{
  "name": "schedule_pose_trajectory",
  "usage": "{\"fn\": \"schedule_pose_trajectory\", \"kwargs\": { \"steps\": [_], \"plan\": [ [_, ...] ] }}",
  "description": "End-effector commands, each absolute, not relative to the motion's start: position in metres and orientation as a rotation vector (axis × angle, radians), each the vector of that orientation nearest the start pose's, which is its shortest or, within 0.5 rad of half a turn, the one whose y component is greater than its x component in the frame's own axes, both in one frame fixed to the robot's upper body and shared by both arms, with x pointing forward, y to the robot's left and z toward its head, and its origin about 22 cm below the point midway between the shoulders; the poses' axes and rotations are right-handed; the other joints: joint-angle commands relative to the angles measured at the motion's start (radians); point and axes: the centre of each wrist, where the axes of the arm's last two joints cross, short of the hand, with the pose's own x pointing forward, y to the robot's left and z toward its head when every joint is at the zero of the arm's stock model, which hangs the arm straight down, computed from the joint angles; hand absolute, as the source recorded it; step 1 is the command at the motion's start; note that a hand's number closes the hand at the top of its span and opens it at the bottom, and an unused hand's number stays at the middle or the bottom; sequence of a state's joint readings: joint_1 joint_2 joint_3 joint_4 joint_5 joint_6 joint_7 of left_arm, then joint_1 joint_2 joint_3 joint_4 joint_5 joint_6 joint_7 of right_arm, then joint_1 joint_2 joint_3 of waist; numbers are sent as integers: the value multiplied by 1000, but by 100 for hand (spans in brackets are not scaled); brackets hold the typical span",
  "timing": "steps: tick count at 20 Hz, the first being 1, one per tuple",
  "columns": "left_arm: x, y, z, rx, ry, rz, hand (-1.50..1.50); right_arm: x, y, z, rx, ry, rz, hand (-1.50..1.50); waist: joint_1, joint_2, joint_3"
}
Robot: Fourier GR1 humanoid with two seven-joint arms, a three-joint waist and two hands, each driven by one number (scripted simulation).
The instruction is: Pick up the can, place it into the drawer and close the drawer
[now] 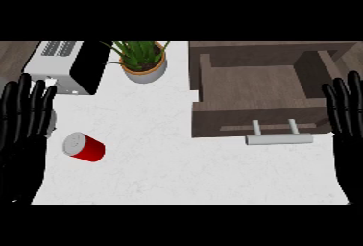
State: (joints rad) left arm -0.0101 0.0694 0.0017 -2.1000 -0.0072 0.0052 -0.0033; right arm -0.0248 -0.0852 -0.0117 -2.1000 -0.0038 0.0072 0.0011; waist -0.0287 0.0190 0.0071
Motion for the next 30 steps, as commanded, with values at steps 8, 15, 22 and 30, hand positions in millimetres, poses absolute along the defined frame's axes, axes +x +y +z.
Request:
{"fn": "schedule_pose_trajectory", "kwargs": {
  "steps": [8, 15, 22, 30],
  "plan": [
    [204, 284, 100, -206, -1758, -394, -150, 210, -256, 103, -169, -1815, 23, -150, 27, -13, -8],
    [203, 325, 122, -234, -1750, -402, -150, 204, -270, 103, -161, -1794, -1, -150, 29, -19, -7],
    [182, 314, 136, -265, -1689, -343, -150, 171, -264, 96, -165, -1788, 16, -150, 28, -21, -7],
    [202, 342, 119, -215, -1656, -300, -150, 183, -267, 86, -147, -1790, -21, -150, 28, -19, -7]
  ]
}}
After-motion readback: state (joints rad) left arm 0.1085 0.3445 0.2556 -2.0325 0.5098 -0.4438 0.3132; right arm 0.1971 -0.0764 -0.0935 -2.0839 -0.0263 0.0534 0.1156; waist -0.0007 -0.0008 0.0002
